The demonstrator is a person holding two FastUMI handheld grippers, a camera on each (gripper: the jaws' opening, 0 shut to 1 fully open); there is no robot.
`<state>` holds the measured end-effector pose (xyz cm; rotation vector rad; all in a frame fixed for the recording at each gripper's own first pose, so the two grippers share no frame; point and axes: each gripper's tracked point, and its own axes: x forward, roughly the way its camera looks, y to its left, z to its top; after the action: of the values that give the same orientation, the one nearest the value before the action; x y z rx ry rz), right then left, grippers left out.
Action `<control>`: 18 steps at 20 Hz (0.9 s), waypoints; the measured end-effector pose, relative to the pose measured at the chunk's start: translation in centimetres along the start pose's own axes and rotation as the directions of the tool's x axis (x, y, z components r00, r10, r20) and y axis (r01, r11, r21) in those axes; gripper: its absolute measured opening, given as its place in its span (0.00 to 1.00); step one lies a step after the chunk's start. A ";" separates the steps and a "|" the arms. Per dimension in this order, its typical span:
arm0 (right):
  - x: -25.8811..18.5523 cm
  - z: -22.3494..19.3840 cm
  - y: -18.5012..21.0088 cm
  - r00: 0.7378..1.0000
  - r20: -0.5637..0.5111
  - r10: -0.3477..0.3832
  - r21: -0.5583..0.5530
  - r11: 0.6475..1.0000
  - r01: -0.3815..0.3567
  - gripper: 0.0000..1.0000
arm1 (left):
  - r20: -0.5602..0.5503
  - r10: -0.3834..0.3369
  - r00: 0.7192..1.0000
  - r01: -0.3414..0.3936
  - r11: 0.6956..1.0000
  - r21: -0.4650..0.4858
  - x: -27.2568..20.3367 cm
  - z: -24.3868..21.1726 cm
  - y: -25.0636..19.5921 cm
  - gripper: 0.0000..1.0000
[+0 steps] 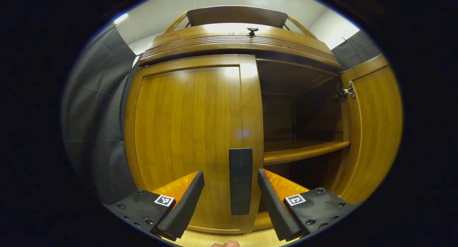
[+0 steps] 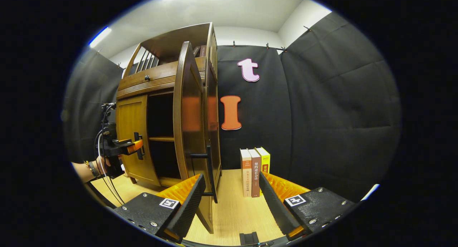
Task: Open the right door of the double-door shoe cabinet with the right hand, and open the left door with the left hand.
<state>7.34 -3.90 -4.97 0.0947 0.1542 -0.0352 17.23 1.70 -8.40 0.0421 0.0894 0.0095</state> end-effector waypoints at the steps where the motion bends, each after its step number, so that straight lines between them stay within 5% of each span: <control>1: -0.1 0.1 0.0 1.000 0.002 -0.003 0.004 1.000 0.003 0.92 | -0.008 0.001 1.000 -0.001 1.000 0.003 0.3 -0.2 0.0 0.98; 14: 0.0 0.7 -0.7 0.999 0.025 -0.027 0.026 0.999 0.027 0.92 | -0.044 -0.072 0.996 0.069 0.996 -0.064 2.1 -1.8 -1.5 0.93; 16: -0.2 0.7 -0.5 0.999 0.022 -0.025 0.026 0.999 0.024 0.92 | -0.045 -0.092 0.995 0.090 0.995 -0.044 2.2 -1.7 -1.4 0.82; 18: -0.4 0.5 -0.3 1.000 0.015 -0.018 0.021 1.000 0.018 0.92 | -0.061 -0.137 0.989 0.130 0.986 -0.109 2.1 -2.0 -1.9 0.60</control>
<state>6.99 -4.26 -4.49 0.1141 0.1397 -0.0556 19.11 -0.11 -10.63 -0.0689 0.1598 -0.1183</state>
